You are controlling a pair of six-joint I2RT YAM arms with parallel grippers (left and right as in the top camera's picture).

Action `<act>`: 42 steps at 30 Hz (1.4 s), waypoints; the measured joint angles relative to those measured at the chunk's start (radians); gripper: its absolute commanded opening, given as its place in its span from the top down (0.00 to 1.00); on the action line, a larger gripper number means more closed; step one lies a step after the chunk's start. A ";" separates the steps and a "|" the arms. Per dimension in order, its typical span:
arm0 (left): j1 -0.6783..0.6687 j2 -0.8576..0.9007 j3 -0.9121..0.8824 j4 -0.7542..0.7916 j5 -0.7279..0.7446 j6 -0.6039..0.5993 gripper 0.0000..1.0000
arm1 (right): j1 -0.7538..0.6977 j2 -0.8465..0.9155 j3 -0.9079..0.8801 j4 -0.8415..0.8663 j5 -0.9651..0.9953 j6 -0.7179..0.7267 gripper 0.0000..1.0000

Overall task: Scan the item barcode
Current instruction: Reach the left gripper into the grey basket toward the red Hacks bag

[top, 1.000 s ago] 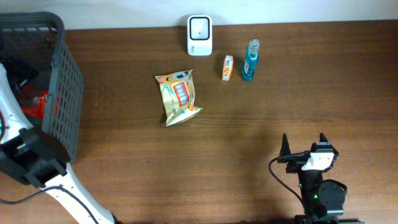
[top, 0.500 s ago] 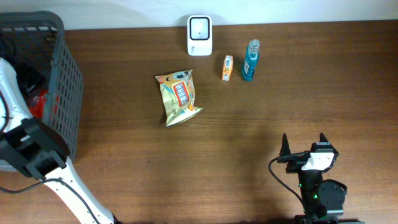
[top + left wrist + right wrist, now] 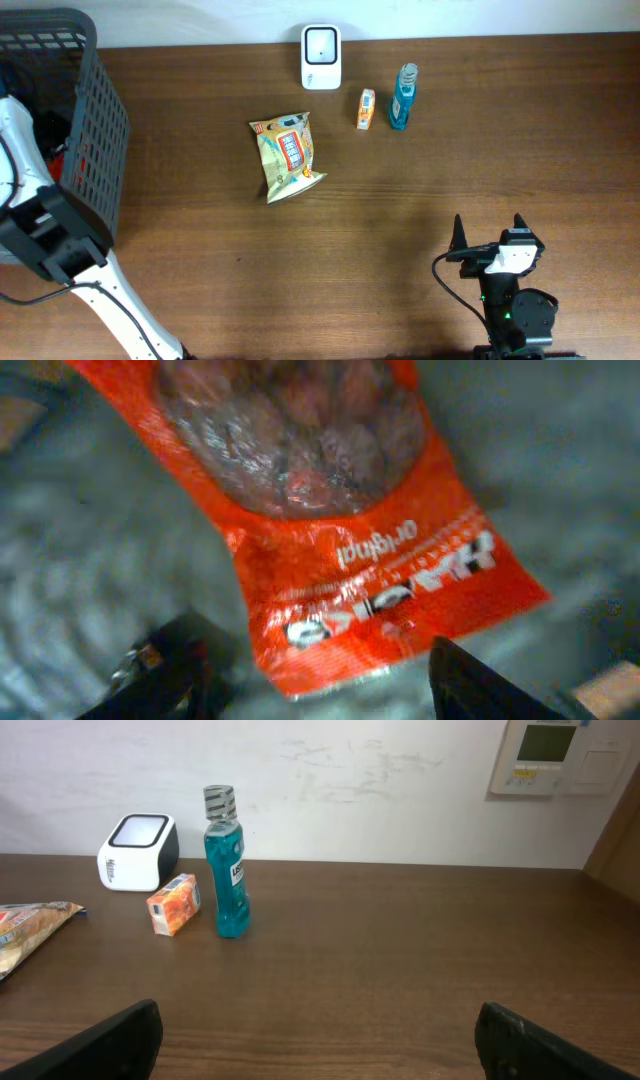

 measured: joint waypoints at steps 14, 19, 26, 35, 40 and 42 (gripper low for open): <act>0.008 -0.139 0.009 -0.087 -0.001 0.012 1.00 | 0.000 0.000 0.000 0.000 0.000 0.000 0.02; 0.031 -0.139 0.009 -0.174 -0.001 0.011 1.00 | 0.000 0.000 0.000 0.000 0.000 0.000 0.01; 0.071 -0.139 0.009 -0.332 -0.004 0.011 1.00 | 0.000 0.000 0.000 0.000 0.000 0.000 0.02; 0.079 -0.204 -0.002 -0.347 0.011 0.015 1.00 | 0.000 0.000 0.000 0.000 0.000 0.000 0.02; 0.079 -0.399 -0.065 -0.348 0.011 0.015 1.00 | 0.000 0.000 0.000 0.000 0.000 0.000 0.01; 0.079 -0.473 -0.120 -0.349 0.010 0.015 1.00 | 0.000 0.000 0.000 0.000 0.000 -0.001 0.02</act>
